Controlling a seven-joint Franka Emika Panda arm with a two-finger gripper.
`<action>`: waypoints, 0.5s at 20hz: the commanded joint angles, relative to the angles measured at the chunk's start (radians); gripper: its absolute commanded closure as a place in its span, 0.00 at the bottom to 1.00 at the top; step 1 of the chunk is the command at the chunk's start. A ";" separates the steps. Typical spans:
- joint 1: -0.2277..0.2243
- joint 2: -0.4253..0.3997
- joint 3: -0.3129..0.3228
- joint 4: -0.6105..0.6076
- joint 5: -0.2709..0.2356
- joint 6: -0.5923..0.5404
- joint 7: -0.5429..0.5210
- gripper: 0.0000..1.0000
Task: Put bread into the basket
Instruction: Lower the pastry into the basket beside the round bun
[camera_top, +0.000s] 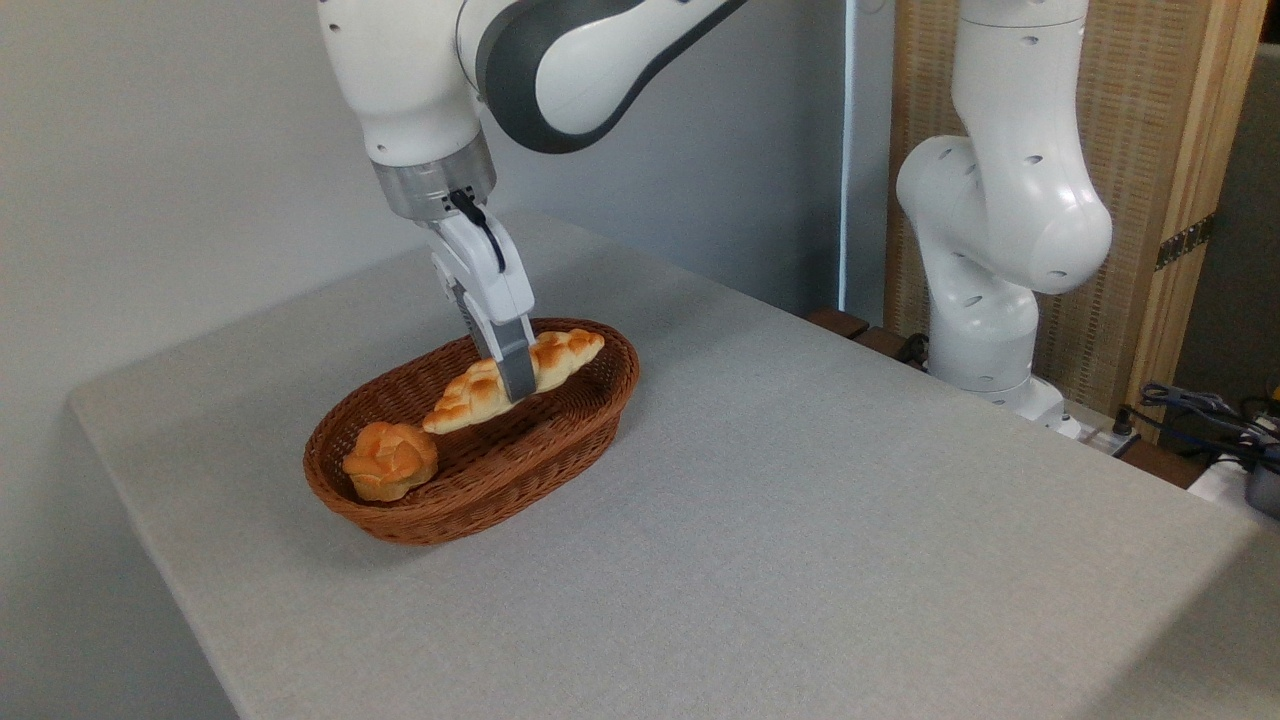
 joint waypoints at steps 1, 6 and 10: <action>-0.039 -0.030 0.013 -0.061 -0.011 0.051 -0.050 0.13; -0.038 -0.022 0.013 -0.061 -0.012 0.051 -0.055 0.00; -0.038 -0.022 0.012 -0.061 -0.014 0.050 -0.055 0.00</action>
